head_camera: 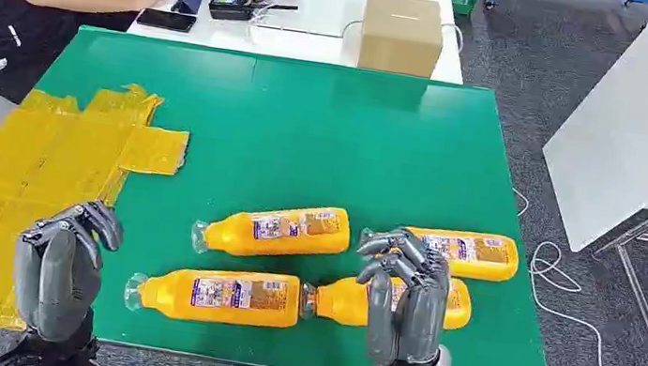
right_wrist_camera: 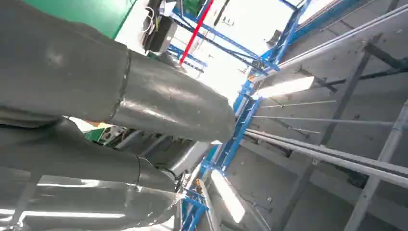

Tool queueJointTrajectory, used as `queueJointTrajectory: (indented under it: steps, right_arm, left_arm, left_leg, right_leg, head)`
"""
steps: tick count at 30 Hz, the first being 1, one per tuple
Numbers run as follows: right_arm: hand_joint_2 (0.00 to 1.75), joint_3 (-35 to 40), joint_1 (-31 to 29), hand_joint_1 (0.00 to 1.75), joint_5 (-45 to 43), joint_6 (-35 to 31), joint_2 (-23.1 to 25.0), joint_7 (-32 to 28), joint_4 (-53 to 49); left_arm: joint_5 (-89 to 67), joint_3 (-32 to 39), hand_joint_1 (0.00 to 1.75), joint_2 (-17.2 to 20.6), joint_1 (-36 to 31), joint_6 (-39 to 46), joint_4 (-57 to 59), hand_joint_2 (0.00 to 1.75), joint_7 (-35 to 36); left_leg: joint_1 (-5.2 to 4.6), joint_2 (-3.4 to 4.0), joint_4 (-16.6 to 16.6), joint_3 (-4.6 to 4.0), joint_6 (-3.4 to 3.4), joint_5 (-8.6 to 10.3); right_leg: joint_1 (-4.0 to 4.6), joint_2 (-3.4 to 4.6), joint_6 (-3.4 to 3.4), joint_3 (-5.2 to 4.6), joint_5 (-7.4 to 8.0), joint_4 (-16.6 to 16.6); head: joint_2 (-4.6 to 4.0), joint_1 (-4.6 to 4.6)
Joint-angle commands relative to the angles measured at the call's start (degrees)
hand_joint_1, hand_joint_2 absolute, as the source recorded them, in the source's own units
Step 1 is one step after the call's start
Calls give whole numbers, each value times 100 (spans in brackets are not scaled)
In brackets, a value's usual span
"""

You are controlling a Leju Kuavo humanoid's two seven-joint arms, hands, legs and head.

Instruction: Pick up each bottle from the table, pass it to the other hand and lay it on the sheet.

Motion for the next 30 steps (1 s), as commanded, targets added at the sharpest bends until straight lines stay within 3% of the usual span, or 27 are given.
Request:
queueJointTrajectory:
  steps: [1, 2, 4, 5, 7, 8, 9, 12, 13, 19, 23, 30]
  right_arm:
    - [0, -458, 1261, 175, -2204, 1324, -423, -495, -46]
    - [0, -560, 1444, 175, -2199, 1434, -431, -772, 44]
    - [0, -570, 1418, 175, -2140, 1486, -385, -734, 64]
    - [0, -564, 1373, 175, -2080, 1499, -353, -629, 67]
    - [0, -551, 1303, 175, -1945, 1438, -304, -337, 93]
    - [0, -507, 1250, 21, -1820, 1393, -309, -245, 104]
    - [0, -425, 1219, 0, -1593, 1328, -385, -30, 104]
    - [0, -294, 1283, 0, -1391, 1174, -506, 131, -3]
    - [175, -242, 1261, 0, -1295, 1163, -560, 302, -8]
    - [175, 135, 830, 0, -3, 1295, -820, 1585, 268]
    - [175, 148, 790, 0, 11, 1299, -800, 1603, 299]
    - [175, 627, 314, 0, 845, 1806, -1124, 2583, 978]
  left_arm:
    - [-188, -542, 175, -101, -199, 523, 1384, 0, -24]
    - [-151, -743, 175, -26, -306, 862, 1725, 0, -198]
    - [-65, -801, 175, 54, -356, 998, 1831, 0, -229]
    - [16, -790, 175, 78, -359, 1024, 1813, 0, -187]
    - [177, -745, 175, 100, -359, 1015, 1806, 0, -47]
    - [224, -711, 14, 103, -376, 986, 1859, 0, 60]
    - [193, -726, 0, 125, -394, 874, 1919, 0, 196]
    - [160, -660, 0, 65, -293, 884, 1965, 0, 262]
    - [171, -648, 0, 59, -285, 884, 1974, 0, 262]
    - [202, -529, 0, 17, -269, 773, 1964, 0, 322]
    - [200, -526, 0, 10, -275, 768, 1968, 0, 323]
    - [281, -528, 0, 26, -242, 649, 2013, 0, 287]
  left_leg:
    - [14, -23, 4, 39, -4, -22]
    - [11, -102, -29, 56, 2, -4]
    - [10, -99, -27, 65, 2, -3]
    - [2, -63, -9, 45, 9, -20]
    - [9, -70, -5, 72, 10, -51]
    - [0, -46, -17, 64, 7, -42]
    - [5, -32, -13, 70, 6, -50]
    - [7, -28, -9, 79, 7, -52]
    - [11, -35, -8, 90, 5, -58]
    - [5, -9, -6, 71, 6, -54]
    - [9, -13, -5, 78, 5, -58]
    - [12, -10, -9, 94, 5, -63]
  right_leg:
    - [12, 7, -26, 39, -17, -1]
    - [8, -76, -18, 86, -27, -32]
    - [8, -75, -17, 64, -27, -38]
    - [1, -52, -8, -2, -47, -15]
    - [7, -45, -5, 39, -67, -17]
    - [-4, -24, -1, 77, -42, -20]
    - [-1, -13, -6, 79, -43, -17]
    - [2, -18, -9, 84, -47, -16]
    - [5, -17, -15, 96, -53, -17]
    - [2, 4, -4, 73, -43, -16]
    - [5, 5, -9, 81, -46, -16]
    - [7, 15, -13, 97, -48, -22]
  head:
    - [0, 0]
    - [0, 0]
    - [0, -9]
    - [0, 0]
    - [0, 2]
    - [0, -2]
    - [0, -2]
    - [0, 0]
    - [0, 0]
    - [0, 0]
    - [0, -2]
    - [0, 0]
